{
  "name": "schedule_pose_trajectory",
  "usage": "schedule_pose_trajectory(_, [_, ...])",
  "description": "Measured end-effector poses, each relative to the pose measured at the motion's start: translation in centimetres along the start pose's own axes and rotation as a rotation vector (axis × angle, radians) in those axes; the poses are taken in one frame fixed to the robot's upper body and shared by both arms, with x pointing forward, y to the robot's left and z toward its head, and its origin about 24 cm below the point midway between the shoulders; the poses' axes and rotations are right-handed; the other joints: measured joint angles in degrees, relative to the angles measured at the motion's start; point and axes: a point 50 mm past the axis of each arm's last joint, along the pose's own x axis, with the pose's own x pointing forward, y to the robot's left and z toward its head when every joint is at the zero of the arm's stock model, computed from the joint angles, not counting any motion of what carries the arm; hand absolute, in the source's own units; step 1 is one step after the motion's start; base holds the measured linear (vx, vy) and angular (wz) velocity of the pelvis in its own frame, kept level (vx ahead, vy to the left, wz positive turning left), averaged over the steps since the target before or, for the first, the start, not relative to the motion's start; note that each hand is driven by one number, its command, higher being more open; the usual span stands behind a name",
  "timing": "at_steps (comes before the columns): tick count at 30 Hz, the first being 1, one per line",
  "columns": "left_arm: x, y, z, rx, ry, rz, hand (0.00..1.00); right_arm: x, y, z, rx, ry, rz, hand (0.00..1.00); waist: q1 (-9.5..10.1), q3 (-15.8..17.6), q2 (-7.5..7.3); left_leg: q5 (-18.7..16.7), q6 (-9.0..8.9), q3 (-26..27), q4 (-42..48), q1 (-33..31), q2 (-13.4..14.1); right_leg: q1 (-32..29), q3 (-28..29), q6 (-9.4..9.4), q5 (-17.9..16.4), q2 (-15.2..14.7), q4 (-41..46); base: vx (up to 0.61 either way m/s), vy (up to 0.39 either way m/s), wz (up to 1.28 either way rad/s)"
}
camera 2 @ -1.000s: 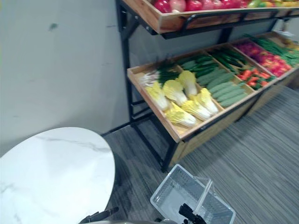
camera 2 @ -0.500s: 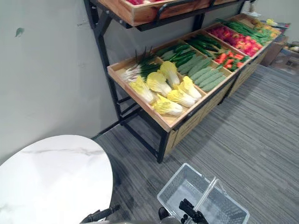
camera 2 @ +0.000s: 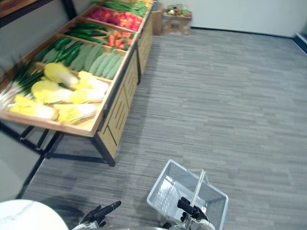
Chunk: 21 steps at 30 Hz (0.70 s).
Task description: Pick vegetable in the basket
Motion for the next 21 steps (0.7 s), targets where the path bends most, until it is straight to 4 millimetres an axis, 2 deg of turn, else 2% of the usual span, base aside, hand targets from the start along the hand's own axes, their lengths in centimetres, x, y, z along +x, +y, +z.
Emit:
schedule_pose_trajectory(2, [0.0,-0.4,-0.2,0.018,0.009,-0.015,1.00,-0.1,-0.7,0.3,-0.007,-0.002,-0.025,0.00,-0.56,0.0,1.12,1.0,-2.68,-0.2,-1.5,0.7,0.3,-0.3,1.0,-0.33,0.3,1.0,-0.5,-0.05,-0.147,-0.36])
schedule_pose_trajectory(4, [0.0,-0.2,-0.1,0.036,0.015,-0.023,1.00,-0.3,-1.6,0.2,-0.009,-0.010,-0.048,0.00,-1.65,-0.1,1.33,2.0,-3.68,-0.4,-3.1,0.9,0.3,-0.8,1.2,-0.48,0.4,2.0,-0.9,-0.02,-0.091,-0.08])
schedule_pose_trajectory(7, [0.1,-0.4,0.4,0.075,0.011,-0.042,1.00,-0.5,-2.3,-0.4,0.005,-0.003,-0.068,0.00,-1.89,0.4,0.28,3.1,-3.66,-0.4,-3.7,0.9,0.3,-0.6,1.6,-1.51,1.1,2.7,-2.4,-0.04,-0.070,-0.05])
schedule_pose_trajectory(12, [0.0,-0.1,0.1,0.094,0.020,-0.041,1.00,-0.8,-3.0,-1.1,0.058,-0.001,-0.078,0.00,-2.71,0.4,0.20,3.8,-3.49,-0.3,-3.2,1.7,0.3,0.6,2.7,-2.01,1.8,3.0,-3.6,-0.05,-0.056,-0.11])
schedule_pose_trajectory(14, [0.1,-0.1,0.3,0.093,0.008,-0.038,1.00,-0.9,-3.0,-1.3,0.068,0.000,-0.079,0.00,-2.66,0.6,-0.17,3.6,-3.32,-1.6,-0.1,1.1,1.1,0.9,3.8,-2.18,2.1,2.9,-4.2,-0.05,-0.070,-0.18])
schedule_pose_trajectory(15, [0.1,0.0,0.7,0.087,-0.012,-0.038,1.00,-0.8,-2.7,-1.3,0.065,-0.003,-0.070,0.00,-2.17,0.9,-0.65,2.3,-1.80,-6.0,5.4,-1.0,2.1,0.9,5.6,-2.42,2.5,2.8,-4.5,-0.05,-0.099,-0.64])
schedule_pose_trajectory(16, [0.1,-0.1,0.8,0.071,-0.024,-0.042,1.00,-0.8,-2.8,-1.0,0.052,-0.007,-0.067,0.00,-0.93,1.2,-0.53,-1.5,-2.65,-16.0,6.7,-2.6,0.7,0.8,8.4,-2.62,3.0,2.9,-4.5,-0.06,-0.075,-0.98])
schedule_pose_trajectory(17, [0.0,-0.3,0.5,0.048,-0.020,-0.045,1.00,-0.8,-2.9,-0.9,0.030,-0.003,-0.066,0.00,0.00,1.2,0.07,-2.5,-3.24,-21.6,5.7,-2.2,-0.6,0.9,10.5,-2.68,3.2,3.3,-4.5,-0.06,0.018,-1.44])
schedule_pose_trajectory(18, [-0.1,-0.3,-0.2,0.001,-0.010,-0.039,1.00,-0.7,-2.9,-0.6,-0.009,0.003,-0.051,0.00,0.32,1.0,1.20,-3.2,-4.03,-29.9,3.8,-1.9,-2.3,1.0,13.5,-2.48,3.6,4.3,-4.5,-0.05,0.096,-1.24])
schedule_pose_trajectory(19, [-0.1,-0.4,-0.4,0.000,-0.003,-0.041,1.00,-0.7,-2.8,-0.5,-0.028,0.002,-0.045,0.00,0.10,1.1,1.70,-3.1,-4.06,-32.9,3.0,-2.0,-2.8,1.0,14.5,-2.20,3.6,4.9,-4.5,-0.07,0.118,-1.26])
schedule_pose_trajectory(20, [-0.1,-0.4,-0.5,-0.004,0.006,-0.043,1.00,-0.6,-2.7,-0.3,-0.045,0.004,-0.042,0.00,-0.04,1.3,2.24,-3.1,-2.73,-34.8,2.7,-2.2,-2.4,0.9,16.4,-2.25,3.8,6.2,-4.4,-0.06,0.099,-0.79])
schedule_pose_trajectory(21, [-0.1,-0.3,-0.4,0.002,0.007,-0.045,1.00,-0.6,-2.5,-0.5,-0.039,0.013,-0.038,0.00,-0.61,0.8,1.96,-3.1,-2.73,-34.1,2.3,-1.9,-2.5,0.9,17.2,-1.85,4.1,6.2,-4.5,-0.04,0.059,-0.58])
